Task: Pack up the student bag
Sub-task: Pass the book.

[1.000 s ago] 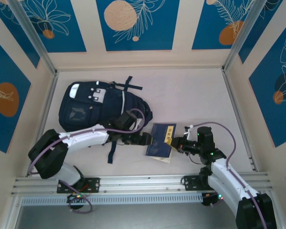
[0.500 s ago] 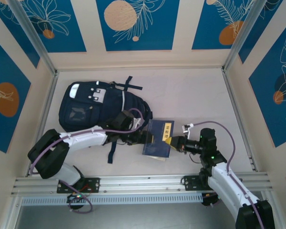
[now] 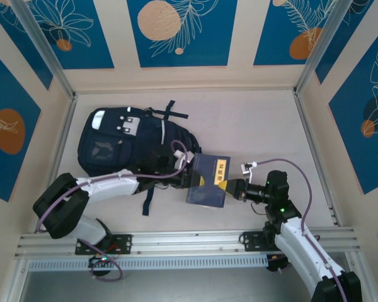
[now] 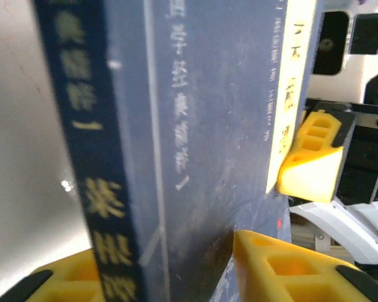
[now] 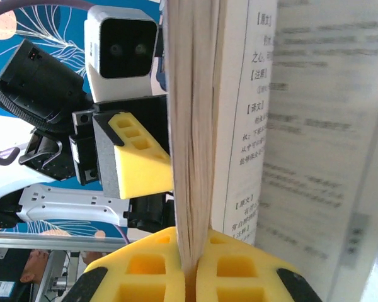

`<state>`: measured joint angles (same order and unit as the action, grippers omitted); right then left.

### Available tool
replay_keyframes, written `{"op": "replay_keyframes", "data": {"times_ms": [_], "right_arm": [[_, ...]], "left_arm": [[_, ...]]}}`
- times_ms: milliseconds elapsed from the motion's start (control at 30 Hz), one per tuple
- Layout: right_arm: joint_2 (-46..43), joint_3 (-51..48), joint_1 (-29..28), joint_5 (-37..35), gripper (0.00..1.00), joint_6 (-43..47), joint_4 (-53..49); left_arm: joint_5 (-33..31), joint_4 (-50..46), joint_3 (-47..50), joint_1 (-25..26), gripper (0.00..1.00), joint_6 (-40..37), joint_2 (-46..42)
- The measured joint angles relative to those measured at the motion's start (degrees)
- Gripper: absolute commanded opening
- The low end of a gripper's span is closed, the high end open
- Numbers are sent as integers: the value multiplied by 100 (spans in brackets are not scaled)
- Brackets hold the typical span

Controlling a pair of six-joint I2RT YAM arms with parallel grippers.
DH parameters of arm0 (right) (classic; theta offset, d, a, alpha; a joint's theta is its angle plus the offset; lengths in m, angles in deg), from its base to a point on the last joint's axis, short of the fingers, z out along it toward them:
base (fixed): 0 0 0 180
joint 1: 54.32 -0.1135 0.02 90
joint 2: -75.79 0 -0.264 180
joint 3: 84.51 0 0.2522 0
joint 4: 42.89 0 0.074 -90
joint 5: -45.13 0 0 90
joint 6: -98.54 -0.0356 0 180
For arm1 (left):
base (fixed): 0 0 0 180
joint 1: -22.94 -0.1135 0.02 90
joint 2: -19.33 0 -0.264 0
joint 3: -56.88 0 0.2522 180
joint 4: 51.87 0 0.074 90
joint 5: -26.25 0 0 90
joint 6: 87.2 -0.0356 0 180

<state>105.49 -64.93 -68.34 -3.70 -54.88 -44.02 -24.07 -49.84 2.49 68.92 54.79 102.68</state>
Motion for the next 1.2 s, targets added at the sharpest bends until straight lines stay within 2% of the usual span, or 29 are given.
{"op": "replay_keyframes", "data": {"times_ms": [67, 133, 300, 367, 433, 567, 733, 833, 967, 1067, 1200], "right_arm": [[-2, 0, -7, -7, 0, 2, -44], [-2, 0, -15, -66, 10, 26, -160], [-251, 15, -50, -393, 55, 120, -546], [-442, 15, -55, -588, 67, 96, -691], [-686, -2, -76, -798, 74, -52, -776], [-1307, -267, -363, -1255, 81, -498, -579], [-2402, -542, -1394, -2396, 88, -1034, -658], [-2669, -542, -1987, -3099, 91, -1163, -610], [-2387, -533, -2522, -3818, 92, -1204, -566], [-1888, -511, -2712, -4127, 92, -1226, -398], [-1084, -249, -2896, -4378, 92, -1268, -92]], "left_arm": [[33, 140, 81, 0, 11, 28, -52], [52, 234, 131, 0, 0, 57, -96], [26, 306, 249, 2, 0, 61, -365], [-42, 299, 297, 0, 0, 61, -540], [-118, 299, 330, 0, 0, 63, -737], [-367, 332, 461, 0, 0, 111, -1156], [-1231, 684, 1047, 22, 0, 640, -1917], [-1926, 754, 1333, 81, 0, 973, -2365], [-3008, 844, 1541, 256, 0, 1445, -2946], [-4035, 1152, 1875, 457, 0, 1897, -3423], [-4955, 1224, 2094, 603, 0, 2302, -3663]]}}
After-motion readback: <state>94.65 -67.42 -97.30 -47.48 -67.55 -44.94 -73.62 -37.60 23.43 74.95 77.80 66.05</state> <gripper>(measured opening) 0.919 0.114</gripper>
